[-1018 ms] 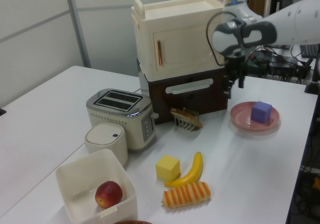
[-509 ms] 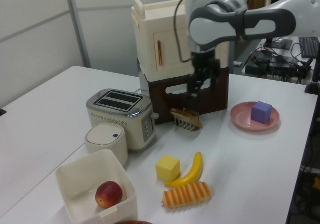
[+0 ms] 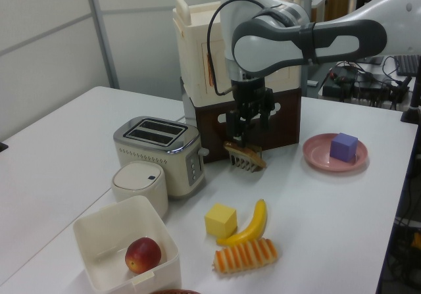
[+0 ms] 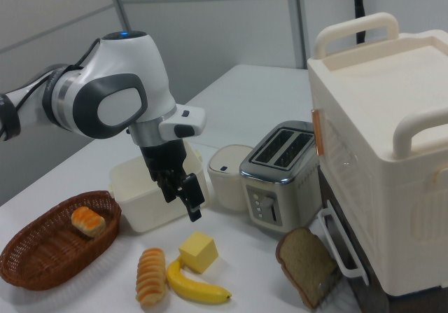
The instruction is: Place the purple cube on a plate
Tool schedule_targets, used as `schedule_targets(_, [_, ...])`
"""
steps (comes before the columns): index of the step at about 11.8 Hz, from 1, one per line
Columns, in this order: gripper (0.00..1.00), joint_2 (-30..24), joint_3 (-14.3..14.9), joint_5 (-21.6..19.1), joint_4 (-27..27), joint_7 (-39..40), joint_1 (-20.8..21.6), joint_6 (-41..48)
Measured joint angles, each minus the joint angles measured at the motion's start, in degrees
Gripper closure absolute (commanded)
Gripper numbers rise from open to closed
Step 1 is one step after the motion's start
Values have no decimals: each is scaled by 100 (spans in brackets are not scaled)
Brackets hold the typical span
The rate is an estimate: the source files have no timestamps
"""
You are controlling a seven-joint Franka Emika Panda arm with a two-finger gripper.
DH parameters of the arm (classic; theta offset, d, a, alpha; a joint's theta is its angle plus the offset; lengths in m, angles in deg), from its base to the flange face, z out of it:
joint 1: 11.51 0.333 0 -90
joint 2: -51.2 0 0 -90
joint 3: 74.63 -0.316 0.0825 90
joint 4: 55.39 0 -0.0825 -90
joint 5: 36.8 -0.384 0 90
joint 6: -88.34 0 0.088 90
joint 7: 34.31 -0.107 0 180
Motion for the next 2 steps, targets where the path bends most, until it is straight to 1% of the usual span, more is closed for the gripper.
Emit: schedule_targets(2, [0,1,2,12,0,-121,11,0])
